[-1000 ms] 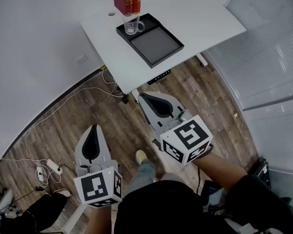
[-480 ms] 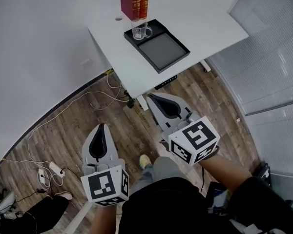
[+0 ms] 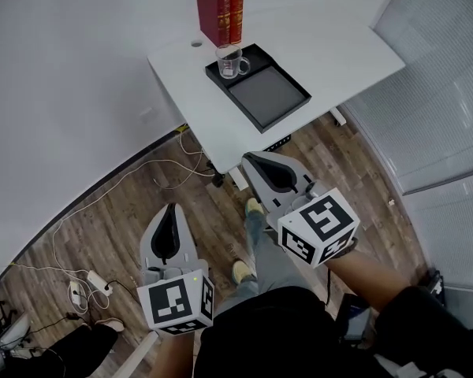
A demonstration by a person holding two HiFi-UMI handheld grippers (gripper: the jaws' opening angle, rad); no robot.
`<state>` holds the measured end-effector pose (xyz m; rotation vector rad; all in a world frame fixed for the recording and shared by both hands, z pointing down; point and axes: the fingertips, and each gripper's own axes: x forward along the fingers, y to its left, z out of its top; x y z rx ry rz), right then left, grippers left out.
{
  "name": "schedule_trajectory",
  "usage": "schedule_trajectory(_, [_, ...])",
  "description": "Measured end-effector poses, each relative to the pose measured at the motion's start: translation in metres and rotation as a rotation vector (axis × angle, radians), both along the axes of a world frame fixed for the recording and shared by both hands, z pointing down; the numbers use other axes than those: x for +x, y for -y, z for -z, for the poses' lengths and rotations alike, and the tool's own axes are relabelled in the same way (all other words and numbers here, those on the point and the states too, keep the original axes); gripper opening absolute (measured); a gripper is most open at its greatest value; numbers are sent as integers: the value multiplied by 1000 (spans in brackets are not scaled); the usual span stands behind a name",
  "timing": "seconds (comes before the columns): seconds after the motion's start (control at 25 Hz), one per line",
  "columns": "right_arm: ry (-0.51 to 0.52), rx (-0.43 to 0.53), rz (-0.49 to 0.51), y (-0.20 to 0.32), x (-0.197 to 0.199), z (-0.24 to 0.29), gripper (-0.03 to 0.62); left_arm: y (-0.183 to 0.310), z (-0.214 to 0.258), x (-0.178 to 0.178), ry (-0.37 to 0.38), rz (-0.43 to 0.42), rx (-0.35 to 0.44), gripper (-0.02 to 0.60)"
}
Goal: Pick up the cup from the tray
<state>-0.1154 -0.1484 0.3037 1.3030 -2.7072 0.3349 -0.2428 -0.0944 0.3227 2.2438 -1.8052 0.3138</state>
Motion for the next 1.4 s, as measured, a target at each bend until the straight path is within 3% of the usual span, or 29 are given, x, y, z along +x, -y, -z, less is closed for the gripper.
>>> schedule_trajectory(0.52, [26, 9, 17, 102, 19, 3, 11, 100, -3, 28, -4, 7, -1, 0])
schedule_trajectory(1.4, [37, -24, -10, 199, 65, -13, 12, 196, -20, 60, 42, 3, -52, 0])
